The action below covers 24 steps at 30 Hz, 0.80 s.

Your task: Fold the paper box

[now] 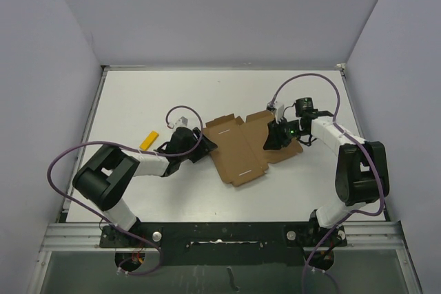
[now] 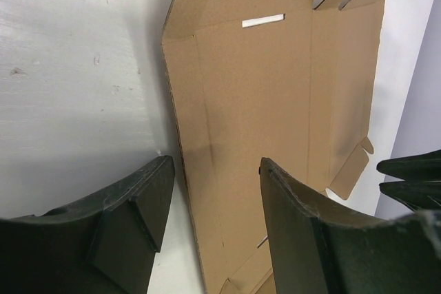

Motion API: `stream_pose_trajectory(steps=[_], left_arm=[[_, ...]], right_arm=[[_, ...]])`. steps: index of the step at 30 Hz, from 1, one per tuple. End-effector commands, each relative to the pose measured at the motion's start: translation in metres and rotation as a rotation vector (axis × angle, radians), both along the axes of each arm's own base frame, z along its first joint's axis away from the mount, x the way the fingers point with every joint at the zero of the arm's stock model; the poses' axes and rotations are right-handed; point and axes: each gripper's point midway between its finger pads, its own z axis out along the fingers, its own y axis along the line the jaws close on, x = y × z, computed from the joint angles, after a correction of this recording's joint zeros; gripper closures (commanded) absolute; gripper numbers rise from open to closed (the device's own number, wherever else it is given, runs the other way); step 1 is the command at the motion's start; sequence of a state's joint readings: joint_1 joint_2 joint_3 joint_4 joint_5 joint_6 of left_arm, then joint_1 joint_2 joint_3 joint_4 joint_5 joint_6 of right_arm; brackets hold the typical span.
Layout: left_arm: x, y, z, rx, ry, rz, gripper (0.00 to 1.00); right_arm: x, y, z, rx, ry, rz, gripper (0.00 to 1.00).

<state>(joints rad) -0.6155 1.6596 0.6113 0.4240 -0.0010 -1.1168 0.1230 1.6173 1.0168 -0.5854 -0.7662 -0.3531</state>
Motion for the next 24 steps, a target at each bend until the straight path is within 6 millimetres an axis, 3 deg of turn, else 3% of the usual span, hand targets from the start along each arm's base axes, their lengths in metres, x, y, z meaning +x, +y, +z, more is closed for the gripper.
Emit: stream_pose_trajectory(steps=[1, 7, 12, 15, 21, 24], left_arm=[[-0.005, 0.004, -0.017, 0.038, 0.013, 0.000, 0.48], [-0.004, 0.004, -0.021, 0.047, 0.017, 0.006, 0.51], [-0.003, 0.001, -0.023, 0.037, 0.006, -0.001, 0.59], [-0.002, -0.003, -0.020, 0.033, -0.015, -0.012, 0.68], [0.001, -0.005, -0.012, 0.058, -0.067, -0.049, 0.97], [0.004, -0.003, -0.004, 0.089, -0.128, -0.079, 1.00]], right_arm=[[0.010, 0.008, 0.021, 0.042, -0.061, 0.032, 0.75], [0.010, 0.007, 0.016, 0.033, -0.053, 0.030, 0.75], [0.012, 0.004, 0.007, 0.012, -0.033, 0.014, 0.75], [0.012, 0.003, 0.000, 0.000, -0.012, 0.008, 0.76], [0.009, 0.006, -0.008, 0.003, 0.036, 0.023, 0.78], [0.010, 0.008, 0.003, 0.026, 0.013, 0.040, 0.78]])
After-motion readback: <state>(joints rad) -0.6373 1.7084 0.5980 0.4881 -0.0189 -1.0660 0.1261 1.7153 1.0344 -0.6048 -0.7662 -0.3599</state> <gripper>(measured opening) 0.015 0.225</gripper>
